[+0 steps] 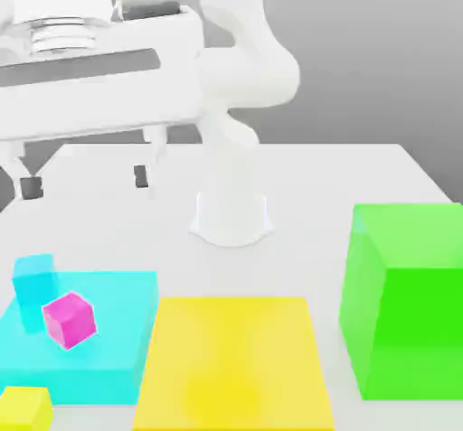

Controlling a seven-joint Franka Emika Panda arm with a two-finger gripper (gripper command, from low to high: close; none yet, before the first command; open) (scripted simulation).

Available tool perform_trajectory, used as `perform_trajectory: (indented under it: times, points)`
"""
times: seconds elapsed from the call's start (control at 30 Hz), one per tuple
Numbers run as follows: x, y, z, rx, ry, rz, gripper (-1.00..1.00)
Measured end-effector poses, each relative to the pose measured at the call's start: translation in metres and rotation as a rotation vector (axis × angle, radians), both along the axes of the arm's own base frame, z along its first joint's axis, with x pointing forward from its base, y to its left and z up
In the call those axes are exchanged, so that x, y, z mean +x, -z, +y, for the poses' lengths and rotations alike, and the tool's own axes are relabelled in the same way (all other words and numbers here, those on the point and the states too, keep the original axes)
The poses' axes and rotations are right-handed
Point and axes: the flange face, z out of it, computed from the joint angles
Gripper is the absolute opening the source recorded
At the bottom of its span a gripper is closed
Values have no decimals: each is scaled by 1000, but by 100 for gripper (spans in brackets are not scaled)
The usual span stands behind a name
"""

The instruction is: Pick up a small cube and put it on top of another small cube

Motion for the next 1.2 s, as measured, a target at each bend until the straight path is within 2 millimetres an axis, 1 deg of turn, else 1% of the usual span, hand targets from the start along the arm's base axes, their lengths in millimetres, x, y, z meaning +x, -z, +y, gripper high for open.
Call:
perform_trajectory:
  times: [0.07,0.13,0.23,0.33,0.47,0.53,0.6,0.63,0.8,0.83,0.87,0.9,1.0,1.07,1.2]
  points:
    - [3,32,-17,-4,8,43,0]
    - [5,65,-31,-12,9,86,0]
    - [3,112,-51,-28,9,151,0]
    - [-5,157,-74,-51,13,215,0]
    - [-23,213,-105,-91,16,301,0]
    - [-25,243,-111,-101,15,316,0]
    - [-26,275,-112,-103,16,320,0]
    - [-27,285,-112,-102,16,321,-100]
    - [-27,285,-112,-100,16,322,-100]
    - [-27,290,-112,-100,16,322,-100]
    - [-27,284,-112,-101,16,322,-100]
    - [-26,273,-112,-102,15,322,-100]
    - [-28,231,-112,-99,17,322,-100]
    - [-36,211,-109,-89,27,324,-100]
    - [-57,178,-102,-72,47,329,-100]
